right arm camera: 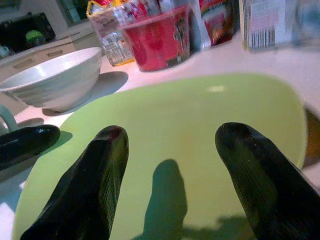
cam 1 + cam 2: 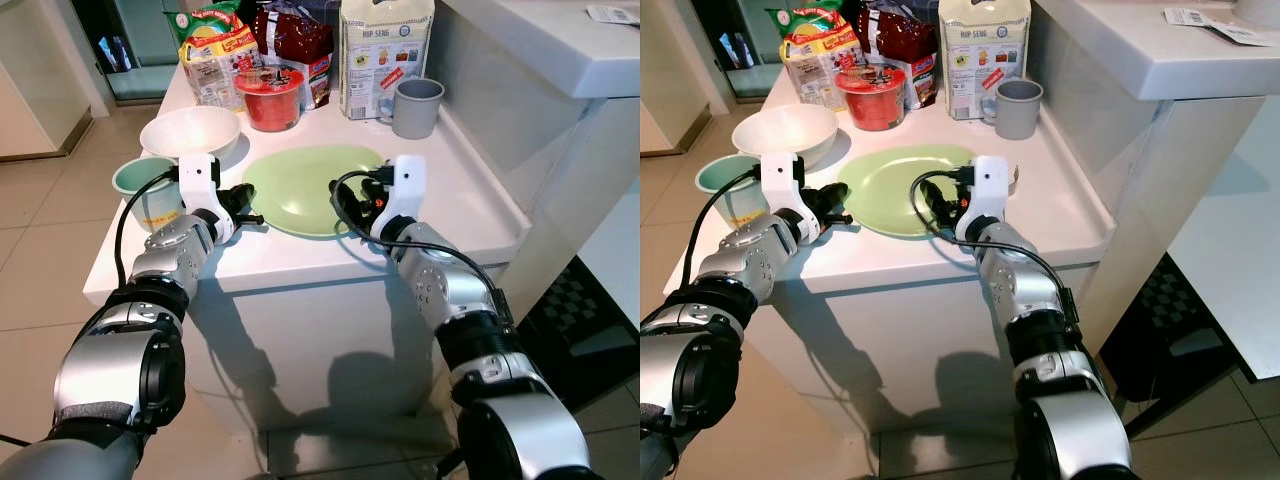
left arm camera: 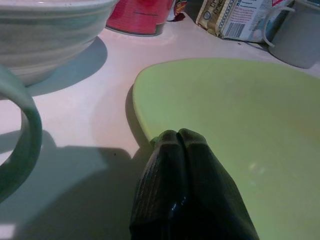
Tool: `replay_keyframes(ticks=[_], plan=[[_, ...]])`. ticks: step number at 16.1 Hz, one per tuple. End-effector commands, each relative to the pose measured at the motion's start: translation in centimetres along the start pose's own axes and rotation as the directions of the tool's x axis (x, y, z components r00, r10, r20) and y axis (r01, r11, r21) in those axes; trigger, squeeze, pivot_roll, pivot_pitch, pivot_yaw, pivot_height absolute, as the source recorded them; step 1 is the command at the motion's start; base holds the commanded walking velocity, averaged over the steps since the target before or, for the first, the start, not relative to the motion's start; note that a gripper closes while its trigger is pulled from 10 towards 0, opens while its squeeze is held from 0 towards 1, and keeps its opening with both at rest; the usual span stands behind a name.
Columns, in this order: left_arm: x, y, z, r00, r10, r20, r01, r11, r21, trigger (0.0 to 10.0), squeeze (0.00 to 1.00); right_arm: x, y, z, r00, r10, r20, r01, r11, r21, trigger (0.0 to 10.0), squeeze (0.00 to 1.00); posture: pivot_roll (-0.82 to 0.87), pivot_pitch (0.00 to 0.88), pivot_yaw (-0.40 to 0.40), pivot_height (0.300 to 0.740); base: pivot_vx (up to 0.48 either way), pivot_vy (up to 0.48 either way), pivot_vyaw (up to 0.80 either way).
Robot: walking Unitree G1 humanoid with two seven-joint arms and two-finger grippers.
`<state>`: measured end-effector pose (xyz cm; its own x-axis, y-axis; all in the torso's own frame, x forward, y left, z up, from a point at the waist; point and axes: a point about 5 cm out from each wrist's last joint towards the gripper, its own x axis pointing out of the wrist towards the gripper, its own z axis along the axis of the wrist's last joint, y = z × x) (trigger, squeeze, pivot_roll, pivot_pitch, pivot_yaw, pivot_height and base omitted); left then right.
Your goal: Setting the table
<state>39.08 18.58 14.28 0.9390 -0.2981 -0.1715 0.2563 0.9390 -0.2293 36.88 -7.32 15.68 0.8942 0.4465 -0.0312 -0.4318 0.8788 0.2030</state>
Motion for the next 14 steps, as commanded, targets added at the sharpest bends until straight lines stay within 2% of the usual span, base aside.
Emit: replay_keyframes(ticks=[1,2,3,11,14], plan=[[-0.3,0.4,-1.9,0.988,0.040,-0.150,-0.032,0.998,0.052,10.0,0.00,-0.2,0.2,1.8,0.997,0.004,0.075,0.002,0.997,-0.080,10.0,0.00,0.05,0.000,0.059,0.740,0.000,0.000,0.00],[-0.3,0.3,-2.2,0.981,0.050,-0.187,-0.034,0.995,0.089,10.0,0.00,-0.3,0.2,2.0,0.996,0.004,0.085,0.005,0.994,-0.106,10.0,0.00,0.05,0.000,0.059,0.740,0.000,0.000,0.00],[-0.3,0.2,-2.7,0.976,0.058,-0.212,-0.040,0.995,0.091,10.0,0.00,-0.5,0.3,2.5,0.993,0.015,0.113,0.006,0.983,-0.182,10.0,0.00,0.05,0.000,0.058,0.740,0.000,0.000,0.00],[-0.5,0.3,-3.6,0.970,0.058,-0.235,-0.037,0.995,0.093,10.0,0.00,-1.0,0.3,3.7,0.987,0.018,0.157,0.016,0.976,-0.217,10.0,0.00,0.05,0.000,0.050,0.740,0.000,0.000,0.00],[-0.6,0.3,-3.9,0.969,0.059,-0.238,-0.039,0.995,0.090,10.0,0.00,-1.0,-0.1,3.5,0.989,0.001,0.146,0.028,0.979,-0.200,10.0,0.00,0.05,0.000,0.049,0.740,0.000,0.000,0.00]])
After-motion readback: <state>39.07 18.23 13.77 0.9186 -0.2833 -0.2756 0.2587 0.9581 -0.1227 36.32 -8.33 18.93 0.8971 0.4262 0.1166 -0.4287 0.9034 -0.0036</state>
